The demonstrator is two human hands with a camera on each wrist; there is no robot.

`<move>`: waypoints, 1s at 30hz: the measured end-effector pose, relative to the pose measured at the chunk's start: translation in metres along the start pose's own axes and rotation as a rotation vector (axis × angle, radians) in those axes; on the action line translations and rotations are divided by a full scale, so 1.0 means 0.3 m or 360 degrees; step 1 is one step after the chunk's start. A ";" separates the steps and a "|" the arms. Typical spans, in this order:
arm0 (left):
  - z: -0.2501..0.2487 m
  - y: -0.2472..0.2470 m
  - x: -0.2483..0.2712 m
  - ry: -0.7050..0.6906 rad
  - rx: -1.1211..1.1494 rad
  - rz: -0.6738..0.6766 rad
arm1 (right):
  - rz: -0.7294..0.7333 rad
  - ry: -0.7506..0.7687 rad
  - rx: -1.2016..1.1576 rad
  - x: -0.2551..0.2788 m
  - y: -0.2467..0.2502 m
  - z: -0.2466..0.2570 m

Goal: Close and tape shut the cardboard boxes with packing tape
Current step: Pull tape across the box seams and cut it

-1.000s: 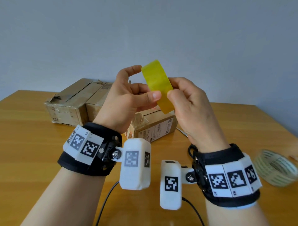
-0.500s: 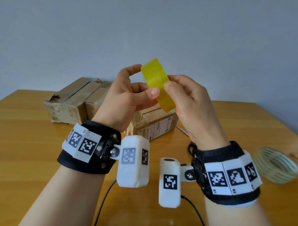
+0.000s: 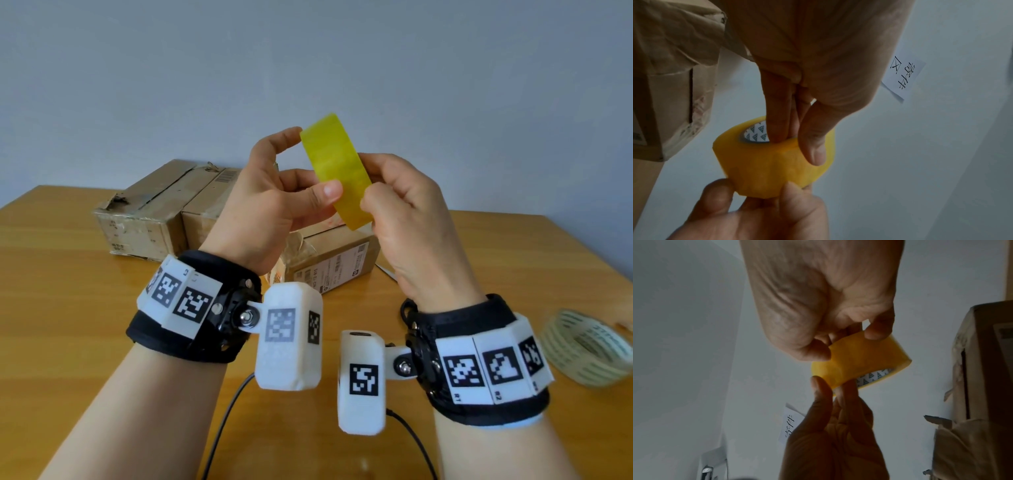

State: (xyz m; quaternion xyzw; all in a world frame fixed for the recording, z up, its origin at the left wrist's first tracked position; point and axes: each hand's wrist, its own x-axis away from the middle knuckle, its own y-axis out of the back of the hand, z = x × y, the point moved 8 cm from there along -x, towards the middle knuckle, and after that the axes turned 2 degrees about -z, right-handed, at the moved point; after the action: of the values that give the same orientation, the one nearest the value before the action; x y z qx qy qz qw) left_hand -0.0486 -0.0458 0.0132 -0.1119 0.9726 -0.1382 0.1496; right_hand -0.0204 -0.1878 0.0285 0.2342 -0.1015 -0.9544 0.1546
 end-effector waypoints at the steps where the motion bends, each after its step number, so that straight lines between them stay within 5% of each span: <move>1: -0.001 0.001 -0.001 -0.0002 0.0001 0.0002 | 0.0011 -0.0018 -0.0051 0.002 0.001 0.001; 21: -0.013 0.008 0.004 -0.0012 -0.0027 -0.0023 | -0.0053 0.0023 -0.0163 -0.001 -0.002 0.001; 30: -0.016 0.019 0.003 0.0000 0.0048 -0.0052 | 0.0097 0.0049 -0.0080 -0.001 -0.008 -0.002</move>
State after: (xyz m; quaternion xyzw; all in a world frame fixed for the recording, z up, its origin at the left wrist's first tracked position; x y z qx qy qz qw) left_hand -0.0521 -0.0396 0.0157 -0.1256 0.9685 -0.1552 0.1489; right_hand -0.0204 -0.1853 0.0276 0.2418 -0.0823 -0.9477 0.1911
